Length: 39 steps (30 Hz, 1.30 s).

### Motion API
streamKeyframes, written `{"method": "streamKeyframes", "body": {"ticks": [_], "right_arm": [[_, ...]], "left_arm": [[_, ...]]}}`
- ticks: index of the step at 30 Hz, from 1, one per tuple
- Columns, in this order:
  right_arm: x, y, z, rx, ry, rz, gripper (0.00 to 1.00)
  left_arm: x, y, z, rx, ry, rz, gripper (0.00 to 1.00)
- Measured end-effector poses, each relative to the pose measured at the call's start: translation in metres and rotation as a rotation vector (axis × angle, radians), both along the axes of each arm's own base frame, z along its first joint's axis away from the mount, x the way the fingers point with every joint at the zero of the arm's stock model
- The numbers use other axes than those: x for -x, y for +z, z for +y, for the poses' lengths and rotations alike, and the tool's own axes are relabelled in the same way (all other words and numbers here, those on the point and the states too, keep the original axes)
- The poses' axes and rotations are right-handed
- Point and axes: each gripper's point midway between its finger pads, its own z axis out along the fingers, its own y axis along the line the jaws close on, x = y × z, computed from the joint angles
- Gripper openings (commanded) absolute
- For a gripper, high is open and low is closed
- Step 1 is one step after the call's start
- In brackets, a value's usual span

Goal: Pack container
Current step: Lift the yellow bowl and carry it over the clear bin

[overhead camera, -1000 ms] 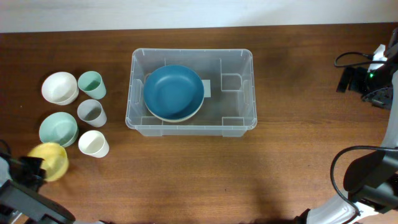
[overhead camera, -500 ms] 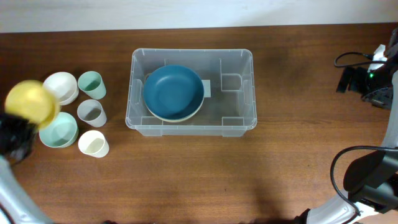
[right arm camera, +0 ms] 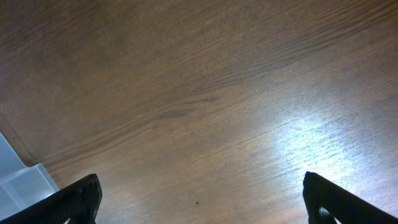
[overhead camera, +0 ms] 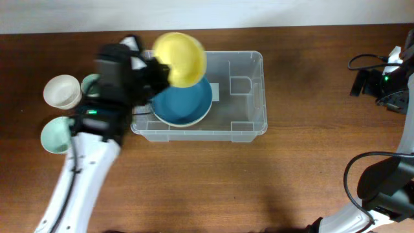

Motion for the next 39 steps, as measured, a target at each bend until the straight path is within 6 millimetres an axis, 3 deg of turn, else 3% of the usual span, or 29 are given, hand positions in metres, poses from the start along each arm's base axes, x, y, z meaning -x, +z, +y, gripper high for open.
{"method": "streamKeyframes", "body": {"ticks": [5, 9, 14, 20, 29, 39], "right_arm": [[0.0, 0.0, 0.0, 0.0, 0.0, 0.0, 0.99], [0.0, 0.0, 0.0, 0.0, 0.001, 0.001, 0.99], [0.0, 0.0, 0.0, 0.0, 0.0, 0.0, 0.99], [0.0, 0.0, 0.0, 0.0, 0.0, 0.0, 0.99], [0.0, 0.0, 0.0, 0.0, 0.0, 0.0, 0.99], [0.0, 0.0, 0.0, 0.0, 0.0, 0.0, 0.99]], "left_arm": [[-0.011, -0.013, -0.038, -0.074, 0.02, -0.045, 0.01], [-0.026, -0.043, -0.059, -0.135, 0.044, -0.039, 0.01], [-0.044, -0.095, -0.081, -0.191, 0.039, 0.009, 0.01], [-0.053, -0.139, -0.088, -0.228, 0.031, 0.071, 0.01], [-0.052, -0.176, -0.099, -0.262, 0.004, 0.127, 0.02], [-0.041, -0.199, -0.123, -0.283, -0.05, 0.151, 0.02]]}}
